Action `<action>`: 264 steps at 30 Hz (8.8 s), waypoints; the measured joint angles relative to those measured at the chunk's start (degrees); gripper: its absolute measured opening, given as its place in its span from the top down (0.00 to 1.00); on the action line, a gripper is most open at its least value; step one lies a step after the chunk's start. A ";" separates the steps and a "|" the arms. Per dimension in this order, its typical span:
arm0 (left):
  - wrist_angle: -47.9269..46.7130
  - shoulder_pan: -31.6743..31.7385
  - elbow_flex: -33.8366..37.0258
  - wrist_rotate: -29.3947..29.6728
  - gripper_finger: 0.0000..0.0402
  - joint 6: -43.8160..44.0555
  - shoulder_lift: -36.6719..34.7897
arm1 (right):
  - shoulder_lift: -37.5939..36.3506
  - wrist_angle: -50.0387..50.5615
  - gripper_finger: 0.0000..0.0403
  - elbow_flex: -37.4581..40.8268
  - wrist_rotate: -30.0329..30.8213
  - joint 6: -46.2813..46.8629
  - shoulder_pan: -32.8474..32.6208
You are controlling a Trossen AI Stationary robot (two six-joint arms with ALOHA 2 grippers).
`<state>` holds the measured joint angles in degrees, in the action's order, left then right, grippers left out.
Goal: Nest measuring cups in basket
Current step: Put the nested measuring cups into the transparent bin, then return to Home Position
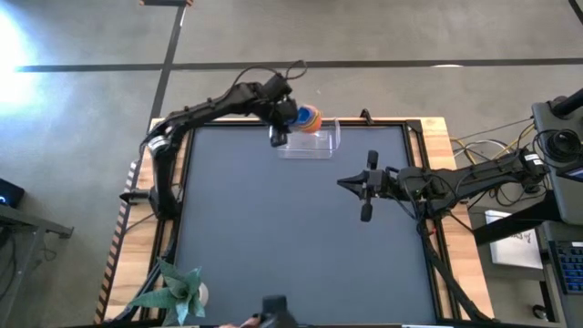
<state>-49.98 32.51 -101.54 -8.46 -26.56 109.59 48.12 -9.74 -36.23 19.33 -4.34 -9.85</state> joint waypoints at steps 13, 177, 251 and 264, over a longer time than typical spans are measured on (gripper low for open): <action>-19.44 1.32 -33.45 0.25 0.73 -7.08 25.11 | -0.07 0.04 0.98 0.00 0.20 -2.42 0.02; 51.98 -25.83 100.98 0.51 1.00 38.53 -108.45 | -28.13 -9.18 0.98 35.60 7.82 0.31 -7.39; 53.36 -25.83 99.43 0.36 1.00 39.29 -107.70 | -48.00 7.88 0.98 35.28 -5.86 0.02 -8.02; 53.35 -25.83 99.43 0.37 1.00 39.29 -107.70 | -47.95 7.80 0.98 35.28 -5.84 0.44 -8.02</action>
<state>3.37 6.68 -2.11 -8.09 12.73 1.89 0.16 -1.93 -0.95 13.50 -3.90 -17.87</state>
